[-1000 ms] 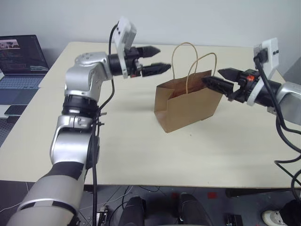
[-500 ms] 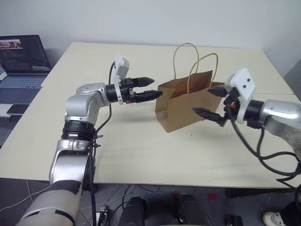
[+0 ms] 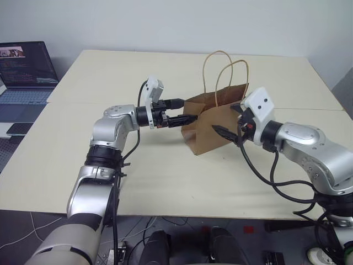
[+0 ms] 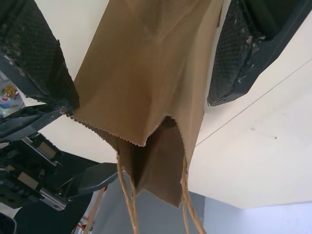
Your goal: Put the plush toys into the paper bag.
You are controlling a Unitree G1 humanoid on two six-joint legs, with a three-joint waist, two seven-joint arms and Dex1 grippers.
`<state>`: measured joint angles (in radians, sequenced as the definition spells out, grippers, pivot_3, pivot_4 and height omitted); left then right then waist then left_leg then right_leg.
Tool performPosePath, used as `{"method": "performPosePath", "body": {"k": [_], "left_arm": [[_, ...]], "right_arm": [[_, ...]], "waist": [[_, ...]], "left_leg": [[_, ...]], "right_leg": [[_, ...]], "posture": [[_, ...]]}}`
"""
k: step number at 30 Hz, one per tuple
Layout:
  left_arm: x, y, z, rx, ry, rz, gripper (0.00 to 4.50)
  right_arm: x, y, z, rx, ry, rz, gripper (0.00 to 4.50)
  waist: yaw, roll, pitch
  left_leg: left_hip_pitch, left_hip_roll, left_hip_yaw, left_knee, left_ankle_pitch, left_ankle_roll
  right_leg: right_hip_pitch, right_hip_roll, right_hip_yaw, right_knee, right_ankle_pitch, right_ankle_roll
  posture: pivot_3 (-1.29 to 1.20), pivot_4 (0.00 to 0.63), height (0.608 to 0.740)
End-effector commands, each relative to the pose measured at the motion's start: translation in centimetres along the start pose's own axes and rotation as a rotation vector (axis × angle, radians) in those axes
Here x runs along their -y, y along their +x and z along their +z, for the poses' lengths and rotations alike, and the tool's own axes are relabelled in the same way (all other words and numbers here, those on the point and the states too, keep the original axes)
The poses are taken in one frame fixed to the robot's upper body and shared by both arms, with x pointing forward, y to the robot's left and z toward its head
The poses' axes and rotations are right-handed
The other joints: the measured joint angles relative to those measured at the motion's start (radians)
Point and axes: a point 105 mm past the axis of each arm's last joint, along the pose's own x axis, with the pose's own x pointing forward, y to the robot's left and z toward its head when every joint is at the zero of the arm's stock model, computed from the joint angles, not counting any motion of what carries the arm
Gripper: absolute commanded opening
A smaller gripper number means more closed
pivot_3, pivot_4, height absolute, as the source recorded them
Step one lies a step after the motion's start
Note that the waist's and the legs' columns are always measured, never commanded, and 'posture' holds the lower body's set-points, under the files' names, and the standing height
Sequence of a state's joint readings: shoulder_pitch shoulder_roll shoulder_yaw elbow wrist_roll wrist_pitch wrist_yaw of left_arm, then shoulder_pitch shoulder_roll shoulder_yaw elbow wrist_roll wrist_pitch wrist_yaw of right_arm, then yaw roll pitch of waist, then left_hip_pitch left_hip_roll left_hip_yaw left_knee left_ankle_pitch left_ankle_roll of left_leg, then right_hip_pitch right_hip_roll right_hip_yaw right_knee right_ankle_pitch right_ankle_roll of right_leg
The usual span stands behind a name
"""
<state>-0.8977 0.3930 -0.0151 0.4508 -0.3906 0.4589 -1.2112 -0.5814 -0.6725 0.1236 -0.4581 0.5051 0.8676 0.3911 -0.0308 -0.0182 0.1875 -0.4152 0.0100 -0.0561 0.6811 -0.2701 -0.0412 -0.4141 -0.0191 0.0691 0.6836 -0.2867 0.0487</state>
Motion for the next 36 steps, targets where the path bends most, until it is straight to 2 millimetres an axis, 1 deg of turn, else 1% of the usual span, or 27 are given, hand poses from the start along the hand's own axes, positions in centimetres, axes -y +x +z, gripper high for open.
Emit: {"method": "performPosePath", "body": {"k": [1,6,12,14,17,20,23,27,33,34,36], "left_arm": [[1.4,0.8,0.7,0.016,0.038,-0.058,4.49],[1.9,1.2,0.4,0.008,0.052,-0.064,4.49],[1.2,1.3,-0.3,-0.012,0.072,-0.014,4.49],[0.8,1.7,-0.7,-0.017,0.078,0.021,4.49],[0.4,2.2,-1.2,-0.028,0.084,0.055,4.49],[0.1,2.9,-1.3,-0.021,0.071,0.078,3.94],[0.4,3.4,-1.6,-0.021,0.071,0.073,3.06],[0.6,3.8,-1.6,-0.014,0.075,0.072,1.91],[0.6,3.4,-1.6,-0.012,0.079,0.069,0.16],[0.5,3.3,-1.6,-0.014,0.079,0.069,0.02],[0.3,3.1,-1.6,-0.018,0.078,0.062,0.02]], "right_arm": [[0.5,-0.2,1.5,0.046,-0.023,-0.049,4.50],[0.7,0.3,1.3,0.041,-0.012,-0.085,4.50],[0.6,0.3,1.4,0.042,-0.009,-0.093,4.50],[0.6,-0.1,1.4,0.039,-0.021,-0.072,4.50],[1.3,-1.4,1.8,0.035,-0.033,-0.051,4.50],[2.1,-2.9,2.2,0.036,-0.032,-0.042,4.50],[2.2,-4.3,2.5,0.042,-0.025,-0.020,4.50],[2.2,-5.7,2.2,0.022,-0.041,-0.009,4.50],[1.9,-7.4,1.9,0.017,-0.059,-0.008,4.50],[1.9,-7.6,1.9,0.025,-0.069,-0.008,4.50],[2.0,-8.1,2.1,0.051,-0.111,-0.013,4.50]], "waist": [[0.000,0.000,0.000],[0.000,0.000,0.000],[0.000,0.000,0.000],[0.000,0.000,0.000],[0.002,0.000,0.000],[0.003,0.000,0.000],[0.002,0.000,0.000],[0.000,0.000,0.000],[0.001,0.000,0.000],[0.001,0.000,0.000],[0.001,0.000,0.000]], "left_leg": [[0.000,0.000,0.000,0.000,0.000,0.000],[0.000,0.000,0.000,0.000,0.000,0.000],[0.001,-0.001,0.000,0.000,0.000,0.000],[0.001,-0.001,0.000,0.000,0.000,0.000],[0.002,-0.002,-0.001,0.000,0.000,0.000],[0.002,-0.002,-0.001,0.000,0.000,0.000],[0.002,-0.002,-0.001,0.000,0.000,0.000],[0.002,-0.002,-0.001,0.000,0.000,0.000],[0.004,-0.002,0.000,0.000,0.000,0.000],[0.005,-0.002,0.000,0.000,0.000,0.000],[0.007,-0.002,0.000,0.000,0.000,0.000]], "right_leg": [[0.000,0.000,0.000,0.000,0.000,0.000],[0.000,0.000,0.000,0.001,0.000,0.000],[0.000,0.000,0.000,0.002,0.000,0.000],[0.000,-0.001,0.000,0.004,0.000,0.000],[0.000,-0.001,0.000,0.006,0.000,0.000],[0.000,-0.001,0.000,0.006,0.000,0.000],[0.000,-0.001,0.000,0.006,0.000,0.000],[0.000,-0.001,-0.001,0.007,0.000,0.000],[0.001,-0.001,0.000,0.006,0.000,0.000],[0.002,-0.001,0.000,0.006,0.000,0.000],[0.005,-0.001,0.000,0.005,0.000,0.000]], "posture": [[0.00,0.150,0.740],[0.00,0.150,0.740],[0.00,0.150,0.740],[0.00,0.150,0.740],[0.00,0.150,0.740],[0.00,0.150,0.740],[0.00,0.150,0.740],[0.00,0.150,0.740],[0.00,0.150,0.740],[0.00,0.150,0.740],[0.00,0.150,0.740]]}}
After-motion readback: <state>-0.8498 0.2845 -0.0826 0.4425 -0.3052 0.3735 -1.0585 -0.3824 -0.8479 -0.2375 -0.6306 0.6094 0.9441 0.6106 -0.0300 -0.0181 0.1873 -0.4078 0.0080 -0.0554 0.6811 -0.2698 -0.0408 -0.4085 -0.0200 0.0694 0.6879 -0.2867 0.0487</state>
